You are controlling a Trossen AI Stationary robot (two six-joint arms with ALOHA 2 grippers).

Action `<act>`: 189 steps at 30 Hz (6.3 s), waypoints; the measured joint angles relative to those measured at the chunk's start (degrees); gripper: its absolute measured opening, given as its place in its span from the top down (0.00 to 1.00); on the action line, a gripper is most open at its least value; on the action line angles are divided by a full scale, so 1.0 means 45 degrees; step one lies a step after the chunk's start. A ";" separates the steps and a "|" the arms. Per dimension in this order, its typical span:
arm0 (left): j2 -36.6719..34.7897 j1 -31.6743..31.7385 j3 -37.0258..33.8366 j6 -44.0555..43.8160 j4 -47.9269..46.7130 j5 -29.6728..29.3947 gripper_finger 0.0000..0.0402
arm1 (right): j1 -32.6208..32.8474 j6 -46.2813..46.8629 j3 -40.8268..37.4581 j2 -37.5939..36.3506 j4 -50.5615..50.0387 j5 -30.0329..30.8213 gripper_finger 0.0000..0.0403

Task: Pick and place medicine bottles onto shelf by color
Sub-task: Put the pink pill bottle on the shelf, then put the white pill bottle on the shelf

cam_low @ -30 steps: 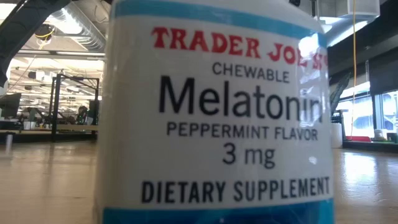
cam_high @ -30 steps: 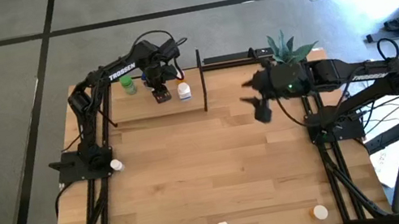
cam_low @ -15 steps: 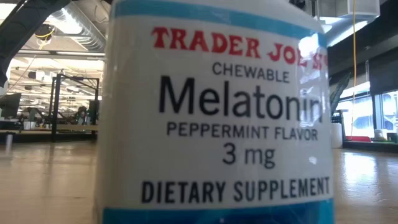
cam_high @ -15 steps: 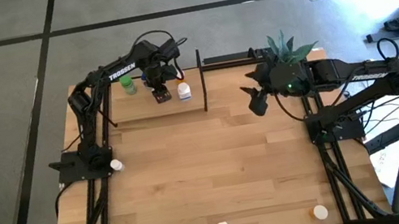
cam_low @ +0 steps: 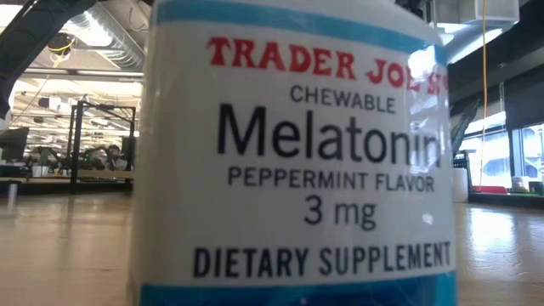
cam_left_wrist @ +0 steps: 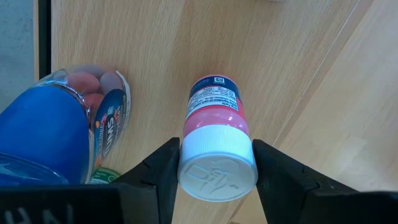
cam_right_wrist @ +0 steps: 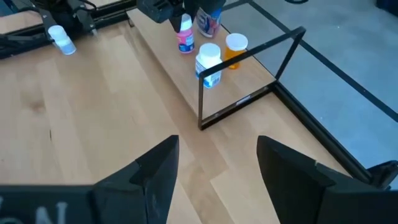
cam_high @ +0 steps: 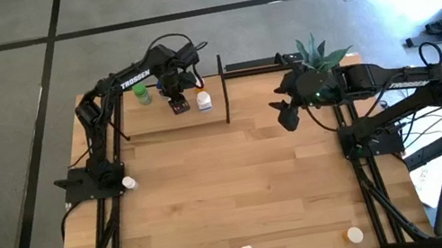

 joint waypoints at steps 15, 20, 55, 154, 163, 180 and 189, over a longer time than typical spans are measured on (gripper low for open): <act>-0.0008 0.0000 0.0000 0.0011 0.0002 0.0001 0.59 | 0.0005 0.0063 0.0000 0.0000 0.0046 -0.0015 0.46; -0.0013 -0.0031 0.0000 0.0021 0.0002 -0.0002 0.59 | 0.0005 0.0053 0.0000 0.0000 0.0047 -0.0015 0.46; -0.0013 -0.0738 0.0000 -0.0094 0.0631 -0.0422 0.54 | 0.0005 0.0033 0.0000 0.0000 0.0049 -0.0013 0.46; -1.0971 -0.9345 -1.1040 -1.1005 0.3963 0.4221 0.33 | 0.0010 -0.4921 -0.0005 0.0083 0.2275 -1.0482 0.46; -1.0971 -1.1352 -1.1036 -1.1911 0.4646 0.5162 0.33 | 0.0039 -0.4926 -0.0005 0.0083 0.2052 -1.0674 0.46; -1.0231 -1.8224 -1.1021 -1.9761 0.7161 0.4995 0.33 | 0.0045 -0.5621 -0.0005 0.0083 0.2038 -1.2323 0.46; -1.0077 -2.1705 -1.1021 -2.0791 0.7495 0.3784 0.33 | 0.0054 -0.5611 -0.0005 0.0083 0.2052 -1.1671 0.46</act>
